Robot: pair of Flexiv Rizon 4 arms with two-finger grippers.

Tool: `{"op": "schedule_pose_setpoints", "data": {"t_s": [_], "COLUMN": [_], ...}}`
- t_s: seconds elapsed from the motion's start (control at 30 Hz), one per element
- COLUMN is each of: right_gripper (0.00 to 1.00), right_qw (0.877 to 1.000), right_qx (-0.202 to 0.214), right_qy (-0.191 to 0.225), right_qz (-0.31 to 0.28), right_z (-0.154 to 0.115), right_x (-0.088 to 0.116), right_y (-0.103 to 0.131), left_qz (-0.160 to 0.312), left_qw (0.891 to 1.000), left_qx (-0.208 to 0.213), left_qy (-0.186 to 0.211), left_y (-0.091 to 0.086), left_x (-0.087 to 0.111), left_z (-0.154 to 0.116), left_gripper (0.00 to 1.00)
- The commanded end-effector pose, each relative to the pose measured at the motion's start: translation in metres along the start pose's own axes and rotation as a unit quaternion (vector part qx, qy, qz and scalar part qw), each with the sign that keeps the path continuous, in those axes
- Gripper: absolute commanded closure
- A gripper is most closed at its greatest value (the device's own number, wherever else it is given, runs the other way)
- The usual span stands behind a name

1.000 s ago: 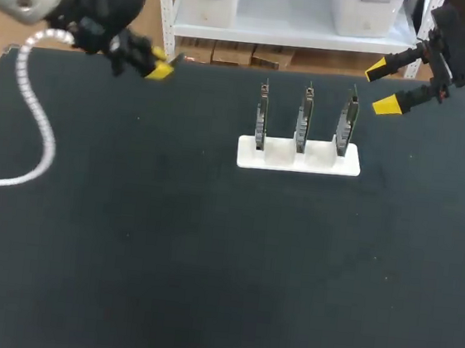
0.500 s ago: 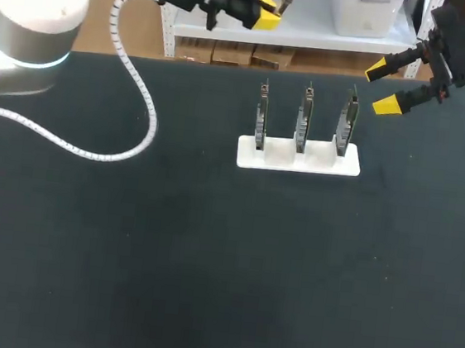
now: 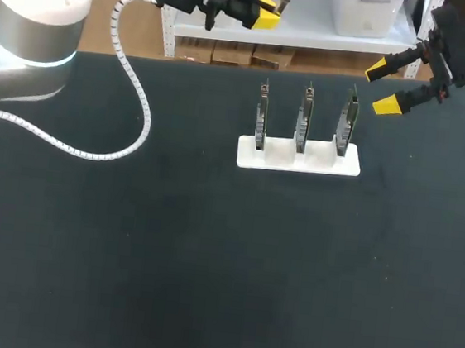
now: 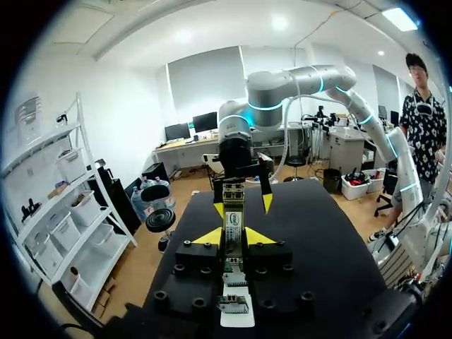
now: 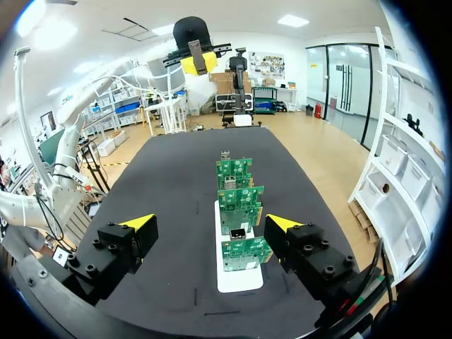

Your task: Pick up the optical module with the left hand, and insert it into the network port with the right hand.

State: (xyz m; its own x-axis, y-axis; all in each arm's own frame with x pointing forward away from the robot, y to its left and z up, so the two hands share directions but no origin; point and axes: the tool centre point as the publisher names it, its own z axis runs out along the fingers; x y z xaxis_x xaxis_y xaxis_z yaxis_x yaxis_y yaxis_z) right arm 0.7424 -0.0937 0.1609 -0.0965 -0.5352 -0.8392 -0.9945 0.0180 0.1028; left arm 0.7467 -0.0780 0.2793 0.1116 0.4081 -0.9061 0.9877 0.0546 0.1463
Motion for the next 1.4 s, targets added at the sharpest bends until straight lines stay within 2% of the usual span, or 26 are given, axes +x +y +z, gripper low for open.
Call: {"op": "schedule_pose_setpoints", "data": {"t_s": [0.03,0.27,0.5,0.77,1.1,1.27,1.33,1.4], "right_gripper": [0.0,0.0,0.0,0.0,0.0,0.0,0.0,0.0], "right_qw": [1.0,1.0,1.0,1.0,1.0,1.0,1.0,1.0], "right_qx": [0.002,0.002,0.002,0.002,0.002,0.002,0.002,0.002], "right_qy": [0.0,0.0,0.0,0.0,0.0,0.0,0.0,0.0], "right_qz": [0.0,0.0,0.0,0.0,0.0,0.0,0.0,0.0], "right_z": [0.0,0.0,0.0,0.0,0.0,0.0,0.0,0.0], "right_x": [0.0,0.0,0.0,0.0,0.0,0.0,0.0,0.0], "right_y": [0.002,0.002,0.002,0.002,0.002,0.002,0.002,0.002], "left_qz": [0.004,0.014,0.006,-0.01,-0.038,-0.041,-0.031,-0.031], "left_qw": [1.0,0.997,0.995,0.995,0.994,0.993,0.992,0.992], "left_qx": [-0.011,0.009,0.032,0.058,0.066,0.072,0.067,0.067], "left_qy": [-0.029,-0.073,-0.094,-0.082,-0.084,-0.085,-0.101,-0.101], "left_y": [-0.002,0.005,0.01,0.001,-0.006,-0.01,-0.009,-0.009], "left_x": [-0.008,-0.032,-0.04,-0.026,-0.004,0.001,-0.004,-0.004], "left_z": [0.015,0.058,0.081,0.093,0.106,0.111,0.11,0.11], "left_gripper": [1.0,1.0,1.0,1.0,1.0,1.0,1.0,1.0]}}
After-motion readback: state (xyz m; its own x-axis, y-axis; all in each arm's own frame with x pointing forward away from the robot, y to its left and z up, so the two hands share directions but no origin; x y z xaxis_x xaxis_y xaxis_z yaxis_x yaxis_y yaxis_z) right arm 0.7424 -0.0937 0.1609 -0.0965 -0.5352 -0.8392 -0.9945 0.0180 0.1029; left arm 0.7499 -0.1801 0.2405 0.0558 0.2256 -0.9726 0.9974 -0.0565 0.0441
